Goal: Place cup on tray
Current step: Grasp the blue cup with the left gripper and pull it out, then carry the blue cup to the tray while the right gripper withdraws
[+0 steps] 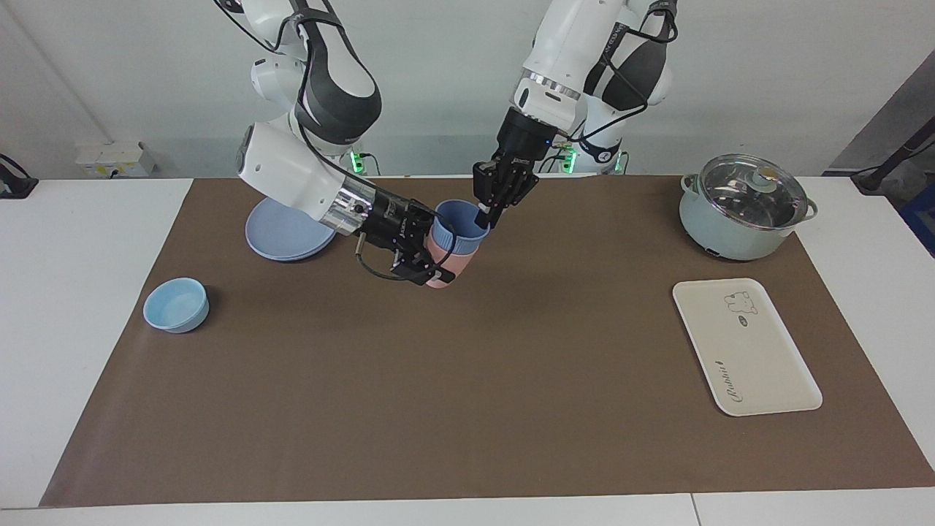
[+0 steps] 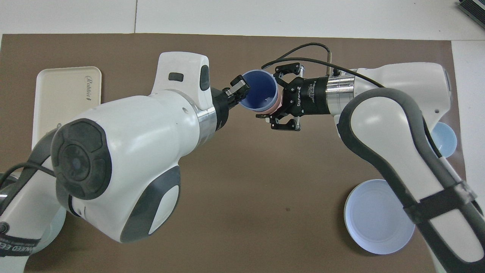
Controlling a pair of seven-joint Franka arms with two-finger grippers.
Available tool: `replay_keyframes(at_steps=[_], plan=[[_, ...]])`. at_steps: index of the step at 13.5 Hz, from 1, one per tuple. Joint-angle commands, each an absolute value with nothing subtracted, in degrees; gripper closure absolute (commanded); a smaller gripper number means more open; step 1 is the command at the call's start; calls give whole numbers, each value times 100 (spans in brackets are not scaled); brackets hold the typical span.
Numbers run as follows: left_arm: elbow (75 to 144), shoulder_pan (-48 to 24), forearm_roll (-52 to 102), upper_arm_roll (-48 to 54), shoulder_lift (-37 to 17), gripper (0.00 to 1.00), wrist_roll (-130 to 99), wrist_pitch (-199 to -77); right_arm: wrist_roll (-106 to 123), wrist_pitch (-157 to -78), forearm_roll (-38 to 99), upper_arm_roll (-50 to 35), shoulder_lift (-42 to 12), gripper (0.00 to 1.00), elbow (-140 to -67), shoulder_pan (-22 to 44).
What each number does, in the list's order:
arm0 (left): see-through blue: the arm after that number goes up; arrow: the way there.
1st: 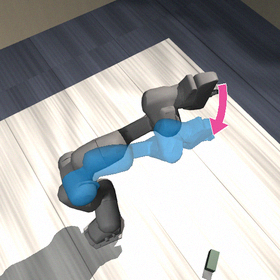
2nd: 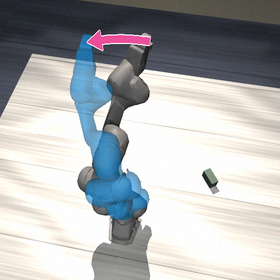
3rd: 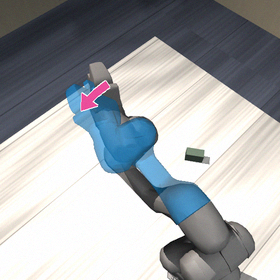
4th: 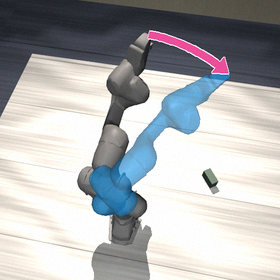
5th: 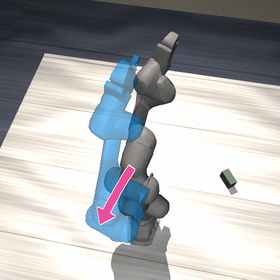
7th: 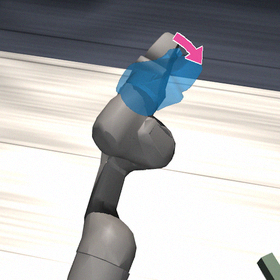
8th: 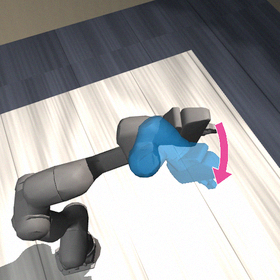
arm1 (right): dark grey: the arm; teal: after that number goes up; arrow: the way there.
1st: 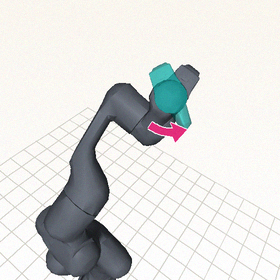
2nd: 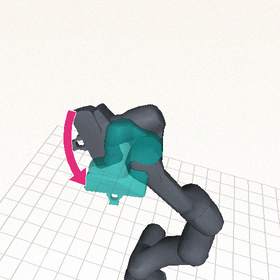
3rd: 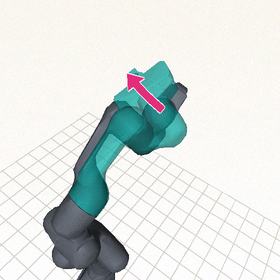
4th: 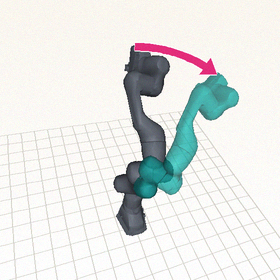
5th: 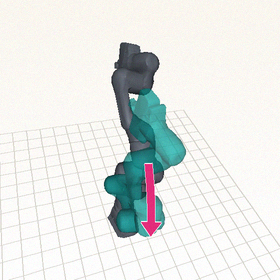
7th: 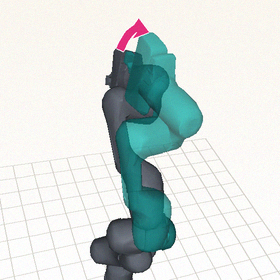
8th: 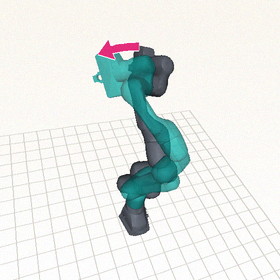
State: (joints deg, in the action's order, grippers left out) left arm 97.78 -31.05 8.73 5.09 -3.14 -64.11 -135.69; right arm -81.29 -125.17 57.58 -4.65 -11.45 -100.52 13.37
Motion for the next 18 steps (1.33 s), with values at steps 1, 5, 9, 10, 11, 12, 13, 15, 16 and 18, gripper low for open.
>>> replay_keyframes(at_steps=[1, 5, 9, 10, 11, 12, 13, 15, 16, 18], plan=[[9633, -3252, 923, 466, -466, 100, -6557, -13632, -8183, -12577, 5897, -492, -1055, 100, -10116, 1310], [9441, -3243, 984, 466, -509, 100, -6644, -13501, -8209, -12577, 5924, -475, -1055, 100, -10090, 1239], [8641, -3155, 932, 431, -440, 100, -6662, -12107, -8341, -12551, 5941, -431, -1011, 100, -10063, 1178], [8561, -3155, 906, 361, -413, 100, -6653, -11781, -8367, -12542, 5941, -431, -1011, 100, -10063, 1134], [8534, -3120, 914, 326, -361, 100, -6645, -11438, -8367, -12551, 5941, -431, -1002, 100, -10063, 1108], [8351, -3016, 914, 308, -273, 100, -6627, -11156, -8376, -12551, 5985, -431, -1002, 100, -10063, 1012], [8150, -2902, 914, 308, -238, 100, -6610, -10797, -8367, -12533, 6185, -431, -993, 100, -10072, 898], [7955, -2577, 949, 308, -28, 100, -6496, -10364, -8315, -12376, 6581, -431, -905, 100, -10265, 416], [7972, -2392, 975, 308, 122, 100, -6339, -10336, -8314, -12218, 6609, -422, -897, 100, -10283, 309], [8373, -2102, 984, 247, 446, 100, -5813, -10310, -8297, -12033, 6636, -431, -905, 100, -10432, -59]])
